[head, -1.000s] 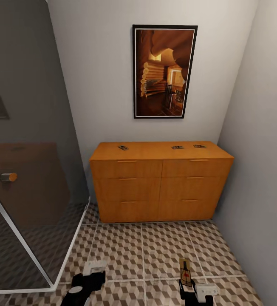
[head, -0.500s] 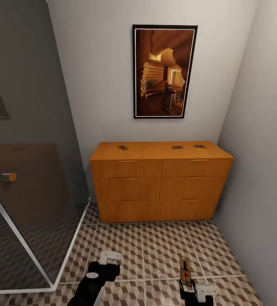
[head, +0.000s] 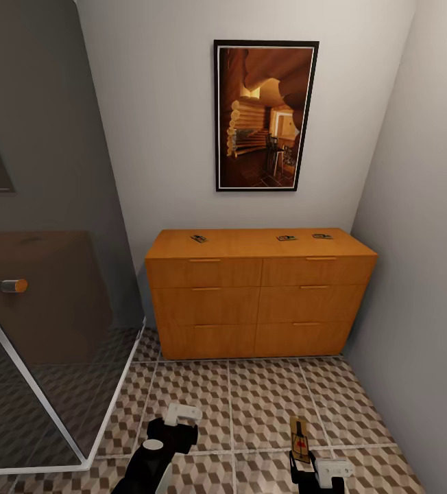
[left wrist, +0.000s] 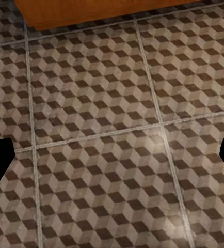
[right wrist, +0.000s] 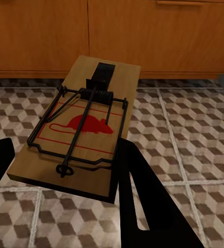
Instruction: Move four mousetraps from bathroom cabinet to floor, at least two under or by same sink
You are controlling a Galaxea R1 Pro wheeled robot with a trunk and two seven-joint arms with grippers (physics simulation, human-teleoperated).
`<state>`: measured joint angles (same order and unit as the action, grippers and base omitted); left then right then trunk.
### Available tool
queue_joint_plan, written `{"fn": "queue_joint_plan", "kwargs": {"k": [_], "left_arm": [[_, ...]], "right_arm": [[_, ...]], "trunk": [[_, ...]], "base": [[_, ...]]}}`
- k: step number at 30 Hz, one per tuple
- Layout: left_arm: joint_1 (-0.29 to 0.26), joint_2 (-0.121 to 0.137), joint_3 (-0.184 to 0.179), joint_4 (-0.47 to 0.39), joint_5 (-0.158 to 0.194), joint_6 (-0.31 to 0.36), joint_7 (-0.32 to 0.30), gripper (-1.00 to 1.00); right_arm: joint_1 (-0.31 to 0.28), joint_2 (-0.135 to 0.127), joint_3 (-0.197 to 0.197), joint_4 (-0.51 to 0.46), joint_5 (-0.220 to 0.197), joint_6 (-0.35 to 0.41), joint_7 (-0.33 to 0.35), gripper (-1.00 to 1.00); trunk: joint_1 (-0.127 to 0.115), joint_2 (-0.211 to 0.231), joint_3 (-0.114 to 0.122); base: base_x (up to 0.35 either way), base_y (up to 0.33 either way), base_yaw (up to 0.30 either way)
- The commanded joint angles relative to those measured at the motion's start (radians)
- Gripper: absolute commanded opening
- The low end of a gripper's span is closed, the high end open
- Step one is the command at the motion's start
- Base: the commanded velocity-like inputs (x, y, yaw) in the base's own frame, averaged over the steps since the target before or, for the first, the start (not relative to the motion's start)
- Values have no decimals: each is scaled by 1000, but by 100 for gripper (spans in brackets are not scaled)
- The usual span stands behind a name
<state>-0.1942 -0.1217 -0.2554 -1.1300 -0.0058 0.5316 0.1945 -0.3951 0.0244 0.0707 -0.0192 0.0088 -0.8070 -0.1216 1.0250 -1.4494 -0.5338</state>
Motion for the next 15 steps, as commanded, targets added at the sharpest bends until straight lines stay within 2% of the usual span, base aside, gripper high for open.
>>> {"fn": "queue_joint_plan", "kwargs": {"k": [1, 6, 15], "left_arm": [[-1, 0, -2, -1, 0, 5, 5, 100], [-1, 0, -2, -1, 1, 5, 5, 100], [-1, 0, -4, 5, 1, 5, 5, 100]], "right_arm": [[-1, 0, 7, 1, 0, -2, -9, -100], [-1, 0, 7, 1, 0, -1, -9, -100], [-1, 0, 7, 1, 0, -1, -9, -100]], "trunk": [[0, -1, -1], [0, -1, 4], [0, -1, 14]], "base": [[0, 0, -68], [0, 81, -160], [0, 252, -210]]}}
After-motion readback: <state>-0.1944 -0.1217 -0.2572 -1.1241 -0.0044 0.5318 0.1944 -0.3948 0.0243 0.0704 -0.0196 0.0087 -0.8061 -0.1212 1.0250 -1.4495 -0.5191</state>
